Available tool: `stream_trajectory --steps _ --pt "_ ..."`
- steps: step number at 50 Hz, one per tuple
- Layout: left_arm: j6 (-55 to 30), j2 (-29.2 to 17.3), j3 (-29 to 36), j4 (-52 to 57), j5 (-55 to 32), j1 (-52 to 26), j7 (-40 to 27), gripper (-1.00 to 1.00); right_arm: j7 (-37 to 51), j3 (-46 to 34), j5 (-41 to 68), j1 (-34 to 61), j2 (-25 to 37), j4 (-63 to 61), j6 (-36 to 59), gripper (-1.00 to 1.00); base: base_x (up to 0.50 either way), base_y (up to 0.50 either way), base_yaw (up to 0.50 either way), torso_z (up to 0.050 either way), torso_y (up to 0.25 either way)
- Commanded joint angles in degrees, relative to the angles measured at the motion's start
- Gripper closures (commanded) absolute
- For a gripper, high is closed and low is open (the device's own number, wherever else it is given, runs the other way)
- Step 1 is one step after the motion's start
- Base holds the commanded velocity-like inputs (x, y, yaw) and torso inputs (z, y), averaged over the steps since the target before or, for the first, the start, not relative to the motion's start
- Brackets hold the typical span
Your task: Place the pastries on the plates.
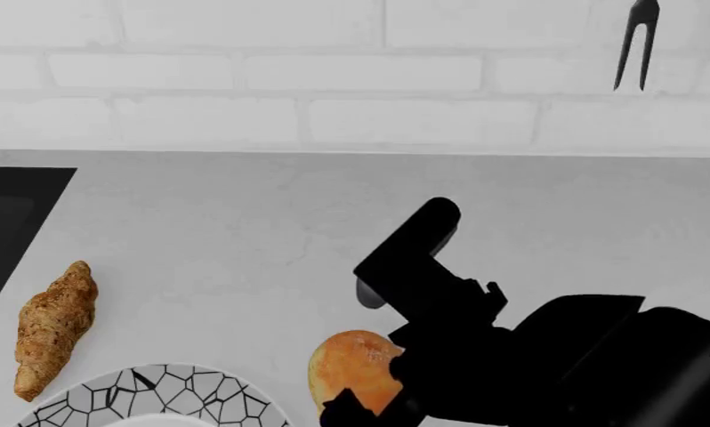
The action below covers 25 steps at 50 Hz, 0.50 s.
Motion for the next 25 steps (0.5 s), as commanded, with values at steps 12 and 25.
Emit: stream_trajectory --steps 12,25 --pt "1.3 -0.3 -0.3 -0.9 -1.9 -1.3 -1.5 -1.00 -2.1 0.2 -1.3 -1.6 -2.2 2.8 -0.8 -1.00 0.00 0.00 0.00 0.000 0.000" --pt "1.8 -0.6 0.1 -0.7 -2.3 -1.2 -2.2 -1.00 -1.9 -0.4 -0.9 -2.9 -2.3 2.8 -0.7 -1.00 0.00 0.00 0.00 0.000 0.000"
